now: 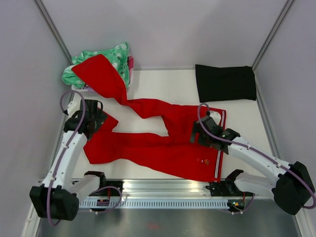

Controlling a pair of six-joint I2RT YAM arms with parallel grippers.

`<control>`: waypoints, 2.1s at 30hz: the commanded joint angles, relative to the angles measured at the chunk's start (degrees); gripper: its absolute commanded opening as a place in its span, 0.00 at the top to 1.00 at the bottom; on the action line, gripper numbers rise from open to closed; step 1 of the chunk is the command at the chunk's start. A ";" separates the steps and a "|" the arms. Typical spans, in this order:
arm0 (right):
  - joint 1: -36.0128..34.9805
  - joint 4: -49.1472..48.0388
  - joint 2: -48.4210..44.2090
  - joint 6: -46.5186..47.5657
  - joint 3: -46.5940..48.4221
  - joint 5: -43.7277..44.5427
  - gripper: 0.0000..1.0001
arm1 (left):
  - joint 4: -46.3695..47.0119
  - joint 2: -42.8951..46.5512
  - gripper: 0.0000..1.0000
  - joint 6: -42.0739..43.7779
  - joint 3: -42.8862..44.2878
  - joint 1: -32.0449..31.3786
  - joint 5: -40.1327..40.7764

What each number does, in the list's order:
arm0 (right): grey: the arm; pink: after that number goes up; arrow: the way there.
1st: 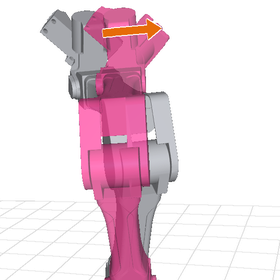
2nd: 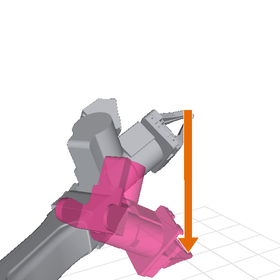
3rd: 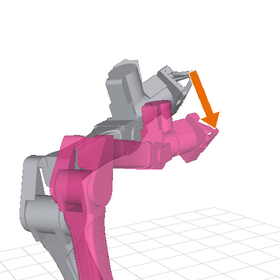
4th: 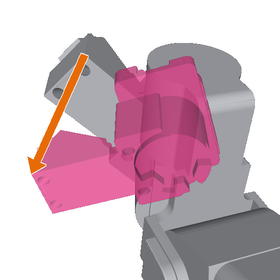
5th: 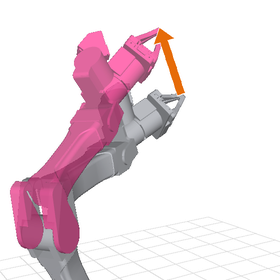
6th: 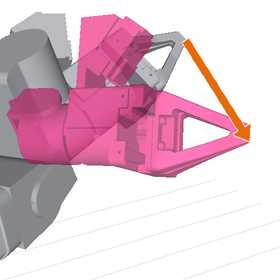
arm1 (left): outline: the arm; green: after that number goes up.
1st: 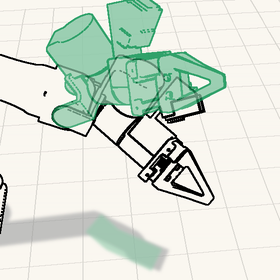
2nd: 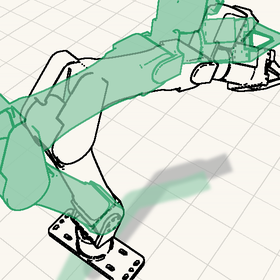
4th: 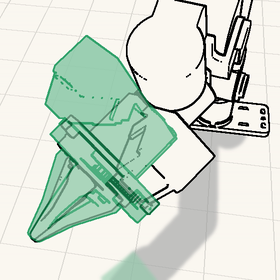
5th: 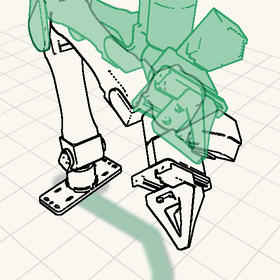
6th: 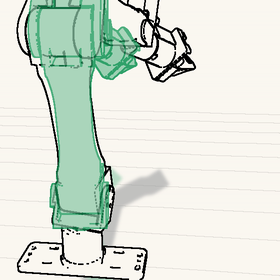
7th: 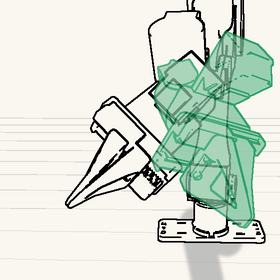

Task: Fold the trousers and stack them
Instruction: Flatten the trousers out

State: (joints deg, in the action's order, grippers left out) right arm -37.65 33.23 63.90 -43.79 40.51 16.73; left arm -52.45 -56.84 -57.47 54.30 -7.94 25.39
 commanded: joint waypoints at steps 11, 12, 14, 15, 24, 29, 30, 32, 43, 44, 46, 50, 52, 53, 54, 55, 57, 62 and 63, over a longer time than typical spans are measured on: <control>14.16 -5.90 3.77 -1.21 -9.49 -1.97 0.06 | 7.61 -29.28 0.07 12.11 11.35 18.31 8.90; 15.23 -5.90 4.04 -0.95 -9.49 -1.70 0.06 | 7.97 -30.60 0.08 12.64 11.35 19.19 7.24; 19.27 -6.34 3.95 0.37 -9.75 -1.88 0.07 | 9.90 -31.31 0.08 15.10 11.00 22.09 6.00; 20.50 -6.60 3.87 0.72 -9.92 -1.96 0.08 | 10.25 -31.58 0.09 16.15 11.09 23.05 4.69; 37.20 -10.99 11.77 7.93 -4.14 -3.73 0.09 | 11.93 -32.46 0.12 23.19 13.55 25.35 -0.68; 42.30 -14.06 16.16 10.65 -0.88 -2.41 0.09 | 14.03 -33.87 0.14 27.14 14.17 25.43 -7.52; 43.09 -14.51 16.87 10.83 -0.44 -2.23 0.09 | 14.73 -33.78 0.14 28.89 13.73 25.35 -11.63; 45.98 -15.30 18.89 11.18 0.96 -2.84 0.09 | 16.32 -32.99 0.15 30.31 13.03 25.35 -15.26; 50.74 -17.32 21.99 15.84 9.06 -6.33 0.11 | 19.84 -36.32 0.25 34.45 6.43 24.91 -25.04; 50.66 -17.85 20.75 15.93 8.45 -7.84 0.12 | 19.58 -36.67 0.26 34.10 6.34 24.82 -23.64; 50.05 -19.16 16.12 15.75 7.31 -11.09 0.12 | 18.44 -38.07 0.30 33.48 6.34 24.73 -21.71; 48.02 -18.30 8.97 17.24 6.24 -12.60 0.12 | 19.66 -37.91 0.38 33.22 4.76 24.73 -20.28; 46.97 -16.63 6.95 18.12 6.51 -13.21 0.11 | 20.62 -38.17 0.39 33.04 3.97 24.73 -20.64; 46.79 -16.19 6.42 18.47 6.68 -13.30 0.11 | 20.37 -39.04 0.39 33.13 3.88 24.73 -20.55; 46.70 -15.83 5.37 18.48 6.51 -14.00 0.11 | 20.19 -39.57 0.42 33.30 4.23 24.73 -20.73; 46.53 -15.66 4.75 18.48 6.25 -14.44 0.11 | 20.28 -39.84 0.50 33.39 4.41 24.73 -20.82; 46.53 -15.92 3.00 18.39 4.76 -14.62 0.11 | 20.10 -40.19 0.65 33.48 4.58 24.73 -20.20; 46.53 -16.97 2.54 18.48 3.08 -16.46 0.10 | 16.59 -38.26 0.98 34.53 6.68 24.73 -12.67; 46.44 -17.15 2.98 18.65 3.08 -16.55 0.10 | 15.89 -36.52 0.98 34.53 7.04 24.73 -11.77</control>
State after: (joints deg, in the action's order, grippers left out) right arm 8.95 18.35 67.26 -26.20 44.05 2.02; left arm -34.72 -96.55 -24.73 58.81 16.75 7.88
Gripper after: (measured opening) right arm 0.899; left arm 0.027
